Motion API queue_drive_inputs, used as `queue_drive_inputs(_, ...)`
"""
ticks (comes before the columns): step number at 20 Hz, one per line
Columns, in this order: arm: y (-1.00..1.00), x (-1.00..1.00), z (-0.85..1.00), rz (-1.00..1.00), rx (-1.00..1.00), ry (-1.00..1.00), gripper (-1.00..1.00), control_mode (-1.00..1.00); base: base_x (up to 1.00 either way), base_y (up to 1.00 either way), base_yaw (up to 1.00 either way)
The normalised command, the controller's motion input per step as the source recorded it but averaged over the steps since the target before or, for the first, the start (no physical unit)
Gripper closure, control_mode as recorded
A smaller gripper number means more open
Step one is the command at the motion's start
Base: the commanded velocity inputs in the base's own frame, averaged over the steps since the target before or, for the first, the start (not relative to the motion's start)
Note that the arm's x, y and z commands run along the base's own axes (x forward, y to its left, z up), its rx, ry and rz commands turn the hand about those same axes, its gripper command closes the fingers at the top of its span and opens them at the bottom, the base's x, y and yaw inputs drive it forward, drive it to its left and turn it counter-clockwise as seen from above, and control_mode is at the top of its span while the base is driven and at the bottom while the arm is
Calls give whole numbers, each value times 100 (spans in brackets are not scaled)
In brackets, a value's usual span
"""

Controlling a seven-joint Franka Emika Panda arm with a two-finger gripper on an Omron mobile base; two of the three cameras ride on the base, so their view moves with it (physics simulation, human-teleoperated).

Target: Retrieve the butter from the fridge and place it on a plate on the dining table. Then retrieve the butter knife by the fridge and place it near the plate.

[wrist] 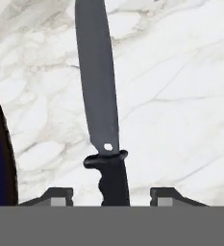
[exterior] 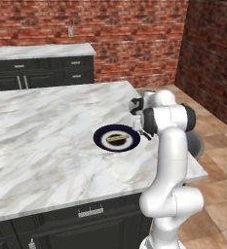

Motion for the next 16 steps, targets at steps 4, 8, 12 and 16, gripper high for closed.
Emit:
queue_drive_inputs(4, 11, -35, 97, 0, 1, -5, -100, -100, 0, 0, 0)
queue_drive_inputs(8, 38, -50, 99, 0, 0, -12, -100, -100, 0, 0, 0)
queue_drive_inputs(12, 66, -74, 100, 0, -3, -10, -100, -100, 0, 0, 0)
queue_drive_inputs(16, 83, -100, 100, 0, -3, -8, -100, -100, 0, 0, 0)
